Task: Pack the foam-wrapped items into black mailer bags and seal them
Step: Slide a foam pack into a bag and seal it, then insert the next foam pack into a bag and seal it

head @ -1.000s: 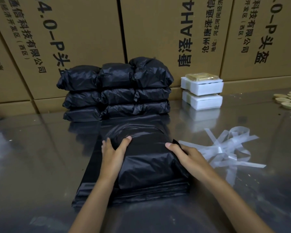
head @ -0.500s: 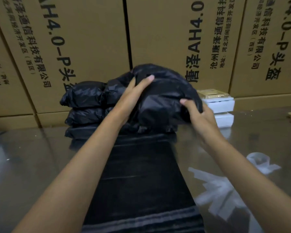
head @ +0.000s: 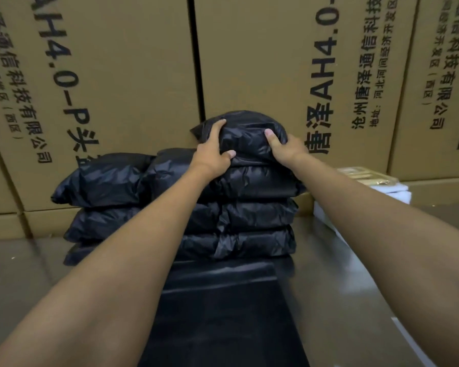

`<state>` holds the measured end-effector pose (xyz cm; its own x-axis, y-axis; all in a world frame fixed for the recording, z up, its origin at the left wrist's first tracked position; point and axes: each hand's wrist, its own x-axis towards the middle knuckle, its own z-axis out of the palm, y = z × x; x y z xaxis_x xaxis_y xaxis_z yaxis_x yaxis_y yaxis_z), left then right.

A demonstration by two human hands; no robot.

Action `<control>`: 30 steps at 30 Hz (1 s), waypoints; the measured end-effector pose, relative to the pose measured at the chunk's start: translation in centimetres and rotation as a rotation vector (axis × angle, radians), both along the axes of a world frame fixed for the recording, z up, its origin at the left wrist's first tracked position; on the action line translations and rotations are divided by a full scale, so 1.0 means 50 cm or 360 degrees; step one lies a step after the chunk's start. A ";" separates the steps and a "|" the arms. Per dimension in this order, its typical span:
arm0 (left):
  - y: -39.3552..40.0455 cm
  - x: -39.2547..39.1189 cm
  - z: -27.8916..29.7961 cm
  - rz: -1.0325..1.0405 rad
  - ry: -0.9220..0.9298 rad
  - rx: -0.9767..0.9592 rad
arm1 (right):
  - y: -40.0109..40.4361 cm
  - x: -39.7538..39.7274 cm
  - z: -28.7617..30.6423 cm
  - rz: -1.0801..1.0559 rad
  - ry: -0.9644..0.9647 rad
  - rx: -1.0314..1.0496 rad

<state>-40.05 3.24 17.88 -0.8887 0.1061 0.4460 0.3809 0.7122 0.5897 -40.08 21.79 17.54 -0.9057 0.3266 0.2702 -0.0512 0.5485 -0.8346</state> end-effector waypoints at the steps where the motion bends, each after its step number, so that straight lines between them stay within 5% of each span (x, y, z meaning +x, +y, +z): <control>1: 0.006 -0.006 0.003 0.0038 -0.0013 -0.0001 | 0.005 -0.009 -0.001 0.0007 0.0014 0.0042; 9: 0.058 0.047 -0.048 0.0510 0.0190 -0.0339 | 0.037 0.043 -0.063 0.0385 0.0065 -0.0339; 12: 0.103 0.110 -0.129 0.0478 0.0759 -0.0433 | 0.086 0.076 -0.134 0.0031 0.0287 -0.0381; 15: 0.151 0.170 -0.240 0.0061 0.1083 -0.0511 | 0.168 0.098 -0.194 -0.0536 0.0336 -0.0531; 17: 0.186 0.197 -0.322 -0.0259 0.0856 -0.0608 | 0.227 0.107 -0.231 -0.0765 0.0157 -0.0570; 21: 0.245 0.200 -0.452 -0.0588 -0.0131 -0.0755 | 0.295 0.110 -0.297 -0.0619 -0.0160 -0.0873; 30: 0.293 0.140 -0.497 -0.0284 0.0023 -0.0907 | 0.366 0.049 -0.256 -0.0466 -0.0281 -0.1375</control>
